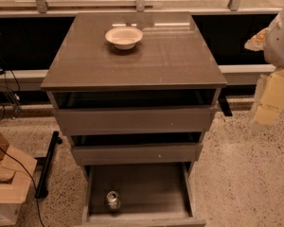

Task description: Pick 7up can from bottom drawer and place on counter

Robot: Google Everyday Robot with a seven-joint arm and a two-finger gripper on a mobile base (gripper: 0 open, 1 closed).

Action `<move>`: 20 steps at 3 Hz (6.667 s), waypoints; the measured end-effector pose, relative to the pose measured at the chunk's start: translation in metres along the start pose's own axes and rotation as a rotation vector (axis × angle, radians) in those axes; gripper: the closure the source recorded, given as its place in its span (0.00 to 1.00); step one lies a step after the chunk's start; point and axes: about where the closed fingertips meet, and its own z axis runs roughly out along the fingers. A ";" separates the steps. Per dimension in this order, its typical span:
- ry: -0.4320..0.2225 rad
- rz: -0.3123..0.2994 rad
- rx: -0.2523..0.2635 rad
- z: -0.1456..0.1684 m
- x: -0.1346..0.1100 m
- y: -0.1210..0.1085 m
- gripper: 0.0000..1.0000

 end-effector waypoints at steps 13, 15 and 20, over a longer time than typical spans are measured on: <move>-0.788 0.418 -0.515 0.617 -0.158 0.179 0.00; -0.823 0.498 -0.567 0.680 -0.168 0.186 0.00; -0.769 0.620 -0.409 0.825 -0.189 0.196 0.00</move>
Offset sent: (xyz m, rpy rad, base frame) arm 0.0241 0.0408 -0.0631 0.1463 -0.0194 0.0360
